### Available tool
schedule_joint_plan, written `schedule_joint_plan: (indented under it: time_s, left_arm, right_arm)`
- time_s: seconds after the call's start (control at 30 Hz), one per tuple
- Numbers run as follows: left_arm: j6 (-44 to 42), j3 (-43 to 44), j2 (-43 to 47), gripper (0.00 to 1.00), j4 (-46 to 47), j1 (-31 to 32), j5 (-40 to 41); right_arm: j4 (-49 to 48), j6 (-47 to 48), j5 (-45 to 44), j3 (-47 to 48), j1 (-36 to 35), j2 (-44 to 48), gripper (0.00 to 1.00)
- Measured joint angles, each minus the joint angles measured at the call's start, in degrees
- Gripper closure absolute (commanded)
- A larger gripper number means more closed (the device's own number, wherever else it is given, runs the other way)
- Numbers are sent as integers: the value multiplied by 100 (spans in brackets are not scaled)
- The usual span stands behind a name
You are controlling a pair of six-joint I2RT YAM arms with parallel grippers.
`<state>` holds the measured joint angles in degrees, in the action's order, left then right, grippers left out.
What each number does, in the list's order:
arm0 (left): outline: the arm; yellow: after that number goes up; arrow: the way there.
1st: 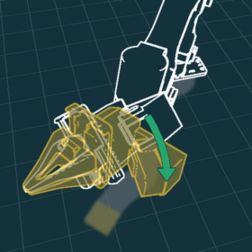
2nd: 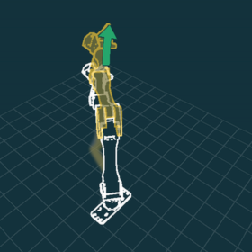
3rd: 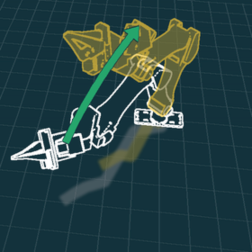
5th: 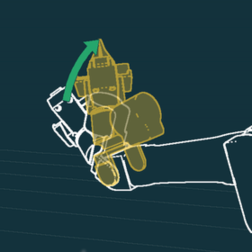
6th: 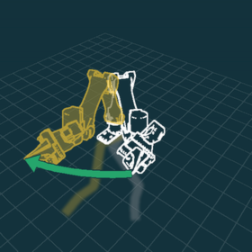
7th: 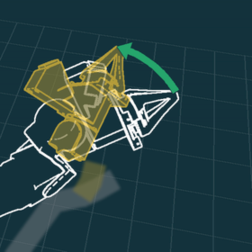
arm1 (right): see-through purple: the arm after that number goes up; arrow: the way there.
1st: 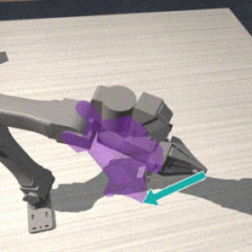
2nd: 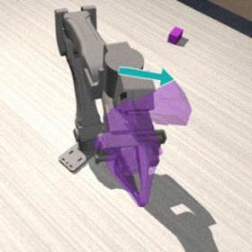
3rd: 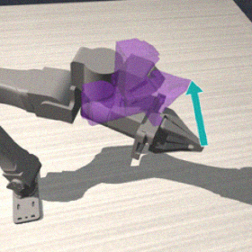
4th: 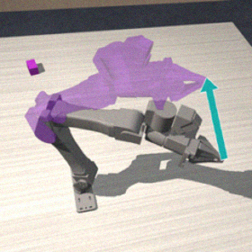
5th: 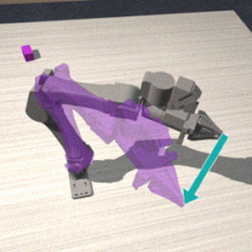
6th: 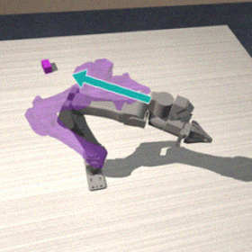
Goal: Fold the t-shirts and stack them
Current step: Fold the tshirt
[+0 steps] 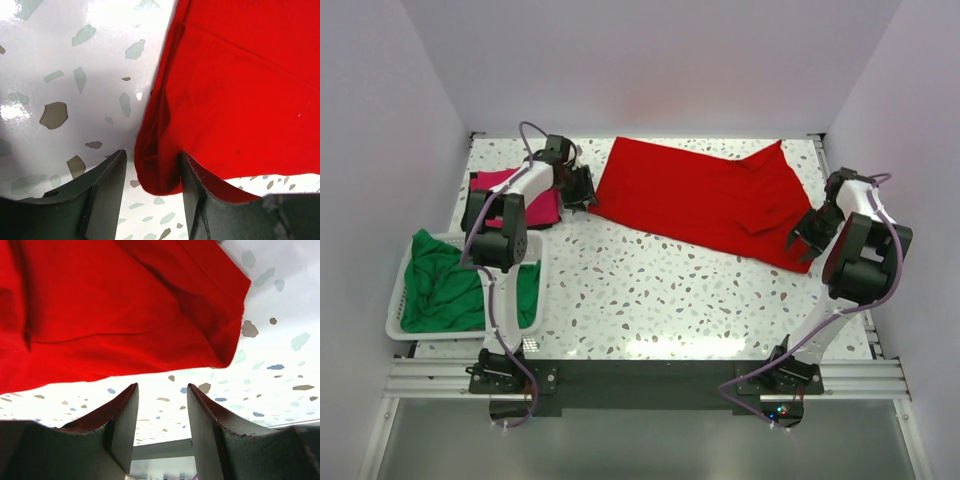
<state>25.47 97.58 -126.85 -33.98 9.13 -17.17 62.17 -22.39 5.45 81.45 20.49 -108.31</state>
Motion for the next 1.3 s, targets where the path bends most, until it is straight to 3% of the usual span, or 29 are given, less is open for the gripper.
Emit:
schedule_joint_plan:
  time_s: [0.2,0.4,0.63,0.9,1.3]
  left_arm:
    - [-13,-39,7,53,11,0,0]
    - [-11,-129,31,65,37,0,-72]
    - [28,-186,31,99,109,0,-269]
    - [-4,-186,31,100,144,0,-291]
    - [-282,-529,319,100,-48,0,61]
  right_arm:
    - [-98,85,-142,-225,26,17,54]
    - [-243,107,-223,-337,92,15,54]
    - [-566,103,-350,-413,144,-195,55]
    - [-734,103,-605,-457,142,-466,57]
    - [-577,107,-892,-1270,142,37,57]
